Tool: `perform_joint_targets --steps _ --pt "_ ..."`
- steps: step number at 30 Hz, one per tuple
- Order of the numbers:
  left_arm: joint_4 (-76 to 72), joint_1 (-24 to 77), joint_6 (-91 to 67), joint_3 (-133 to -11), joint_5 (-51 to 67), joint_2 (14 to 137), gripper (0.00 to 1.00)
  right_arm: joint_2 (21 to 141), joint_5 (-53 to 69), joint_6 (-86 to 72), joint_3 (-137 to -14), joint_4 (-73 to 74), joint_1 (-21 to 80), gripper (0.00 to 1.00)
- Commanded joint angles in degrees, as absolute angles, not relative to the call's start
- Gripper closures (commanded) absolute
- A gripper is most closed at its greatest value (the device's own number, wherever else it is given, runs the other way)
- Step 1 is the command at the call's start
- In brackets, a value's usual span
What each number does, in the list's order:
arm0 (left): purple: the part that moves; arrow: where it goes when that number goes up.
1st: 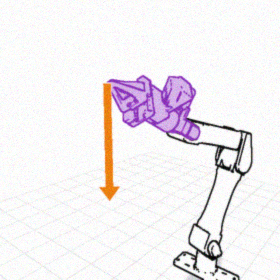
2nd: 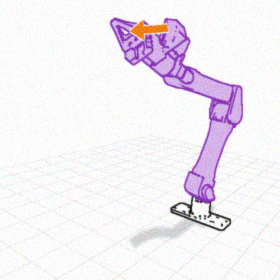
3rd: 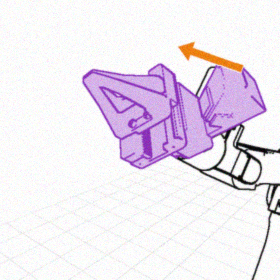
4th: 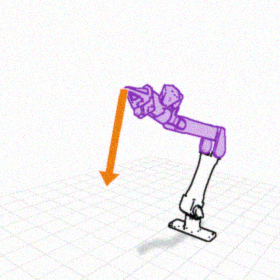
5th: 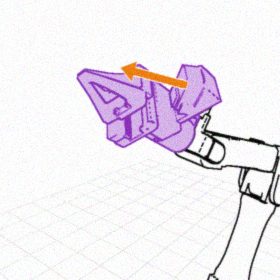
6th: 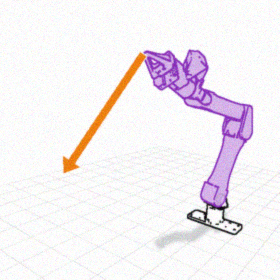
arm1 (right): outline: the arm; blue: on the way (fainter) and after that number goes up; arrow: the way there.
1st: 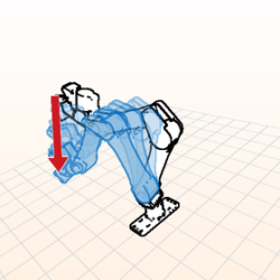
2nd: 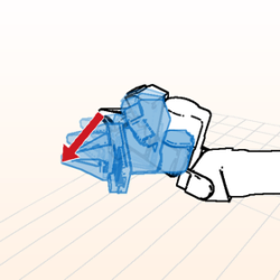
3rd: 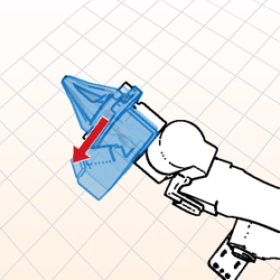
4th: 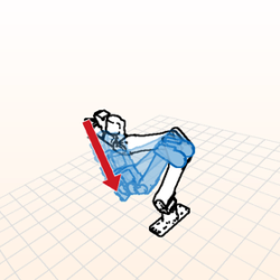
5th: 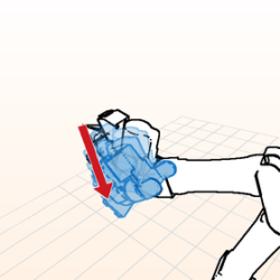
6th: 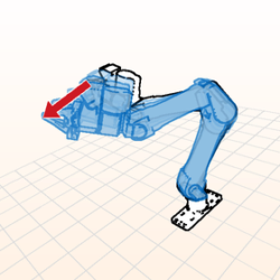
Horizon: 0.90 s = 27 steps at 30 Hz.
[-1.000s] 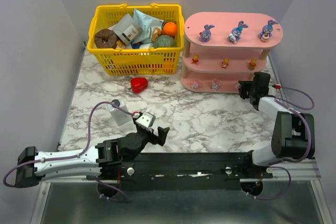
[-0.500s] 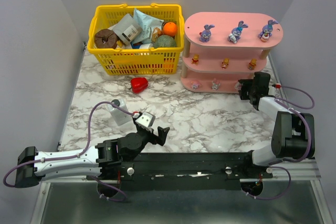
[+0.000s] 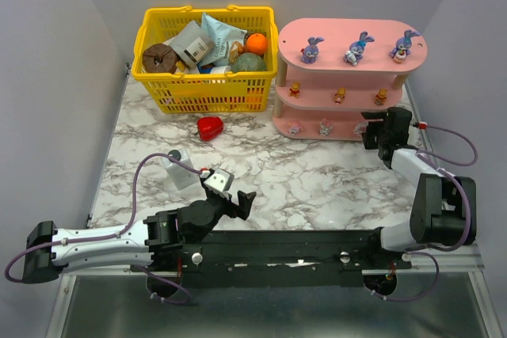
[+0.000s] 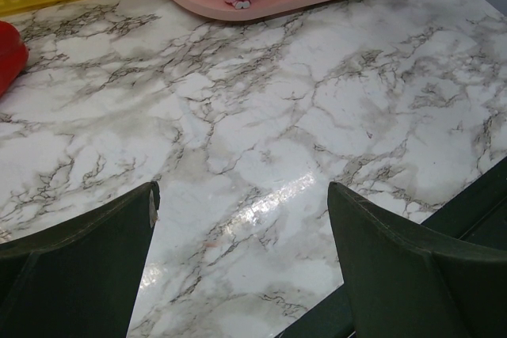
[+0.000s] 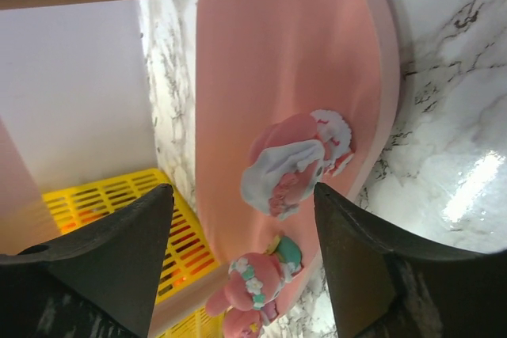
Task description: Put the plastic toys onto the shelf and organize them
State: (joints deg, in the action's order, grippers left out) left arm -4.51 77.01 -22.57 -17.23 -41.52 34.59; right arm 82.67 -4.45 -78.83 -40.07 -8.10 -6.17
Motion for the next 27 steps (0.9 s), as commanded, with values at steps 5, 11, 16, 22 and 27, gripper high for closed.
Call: perform_joint_targets --steps 5,11,16,22,27 --pt "-4.1 77.3 -23.6 -18.3 -42.8 33.7 0.01 76.6 -0.8 -76.6 -35.4 -10.8 -7.0 0.16" --pt "-2.6 77.3 -24.5 -19.7 -42.6 34.7 0.01 68.5 1.5 -74.8 -30.5 -8.9 -7.0 0.14" --pt "4.1 77.3 -29.8 -23.2 -46.0 37.3 0.01 58.2 3.9 -64.3 -28.5 -1.9 -6.9 0.13" --pt "17.7 77.3 -37.2 -29.5 -50.4 40.1 0.01 41.0 5.6 -45.5 -30.2 19.0 -7.0 0.05" --pt "22.7 77.3 -40.3 -32.6 -49.4 38.5 0.01 30.5 8.4 -34.1 -38.3 35.4 -6.9 0.00"
